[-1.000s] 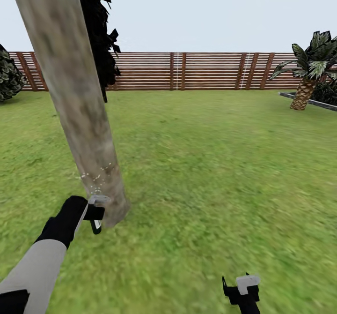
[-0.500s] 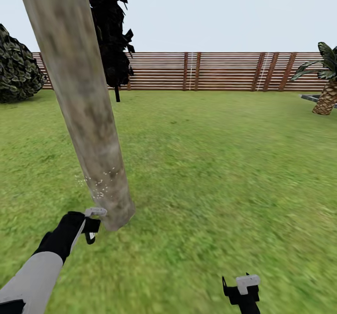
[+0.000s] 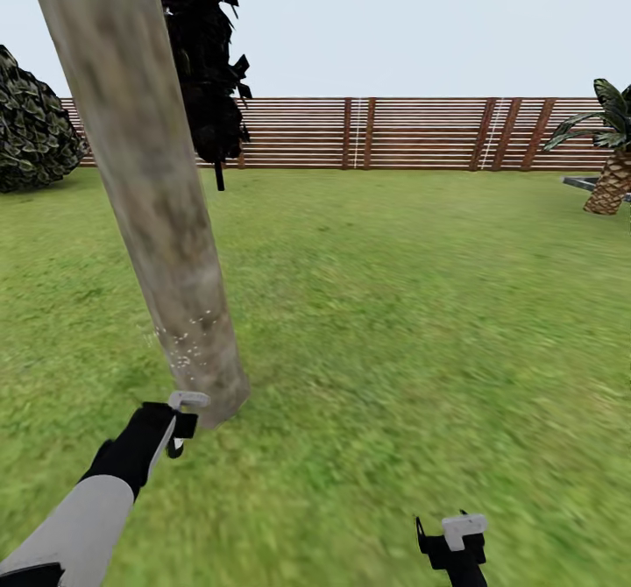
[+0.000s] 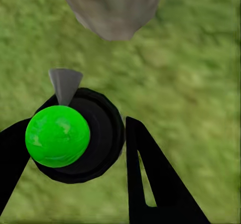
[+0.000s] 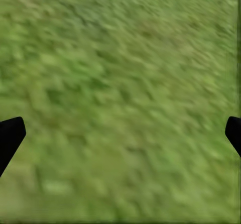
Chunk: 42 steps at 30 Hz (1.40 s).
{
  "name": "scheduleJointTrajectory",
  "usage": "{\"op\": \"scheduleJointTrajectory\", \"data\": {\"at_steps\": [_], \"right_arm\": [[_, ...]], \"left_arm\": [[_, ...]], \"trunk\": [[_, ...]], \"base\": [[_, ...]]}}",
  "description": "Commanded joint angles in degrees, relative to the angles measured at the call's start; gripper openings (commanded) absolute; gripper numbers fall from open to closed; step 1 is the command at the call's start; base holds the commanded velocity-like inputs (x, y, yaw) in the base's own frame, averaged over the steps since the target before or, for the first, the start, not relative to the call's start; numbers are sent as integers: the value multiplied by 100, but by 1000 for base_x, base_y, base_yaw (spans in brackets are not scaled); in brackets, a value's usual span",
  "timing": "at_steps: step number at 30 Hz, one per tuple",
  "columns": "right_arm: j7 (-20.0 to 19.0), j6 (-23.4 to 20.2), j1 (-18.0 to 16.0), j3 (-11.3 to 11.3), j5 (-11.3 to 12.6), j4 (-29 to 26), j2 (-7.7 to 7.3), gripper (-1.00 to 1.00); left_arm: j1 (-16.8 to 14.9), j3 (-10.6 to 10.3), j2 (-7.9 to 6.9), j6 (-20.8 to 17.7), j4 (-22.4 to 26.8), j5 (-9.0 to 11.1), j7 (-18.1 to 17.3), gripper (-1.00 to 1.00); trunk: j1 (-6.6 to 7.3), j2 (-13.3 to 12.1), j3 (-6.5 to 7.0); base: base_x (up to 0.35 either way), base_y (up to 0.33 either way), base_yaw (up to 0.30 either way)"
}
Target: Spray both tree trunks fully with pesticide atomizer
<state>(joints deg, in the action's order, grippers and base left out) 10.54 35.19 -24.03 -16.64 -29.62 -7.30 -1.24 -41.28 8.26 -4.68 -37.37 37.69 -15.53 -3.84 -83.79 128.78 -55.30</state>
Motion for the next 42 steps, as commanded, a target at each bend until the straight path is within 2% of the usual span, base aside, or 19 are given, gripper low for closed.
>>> {"op": "scheduleJointTrajectory", "data": {"at_steps": [1, 3, 7, 21, 37, 42], "right_arm": [[36, 14, -5, -23, -61, 9, 1, 100], [36, 14, -5, -23, -61, 9, 1, 100], [36, 14, -5, -15, -61, 9, 1, 100], [36, 14, -5, -14, -61, 9, 1, 100], [36, 14, -5, -14, -61, 9, 7, 100], [36, 14, -5, -14, -63, 9, 15, 100]], "left_arm": [[-3, 18, 8, 126, -51, 9, -39, -100], [-3, 18, -2, 345, -98, 96, -18, -100], [-3, 18, 8, 472, -116, 154, 197, -100], [-3, 18, 1, 485, -53, 305, 270, -100], [-3, 26, -6, 485, -51, 313, 270, -100], [-3, 60, -20, 483, -51, 313, 270, -100]], "trunk": [[2, 2, -5], [2, 2, -5], [2, 2, -5], [2, 2, -5], [2, 2, -5], [2, 2, -5]], "base": [[-46, -258, 0], [-19, -268, 0], [17, -274, 17], [108, -275, 250], [63, -274, 17], [69, -273, 219]]}}
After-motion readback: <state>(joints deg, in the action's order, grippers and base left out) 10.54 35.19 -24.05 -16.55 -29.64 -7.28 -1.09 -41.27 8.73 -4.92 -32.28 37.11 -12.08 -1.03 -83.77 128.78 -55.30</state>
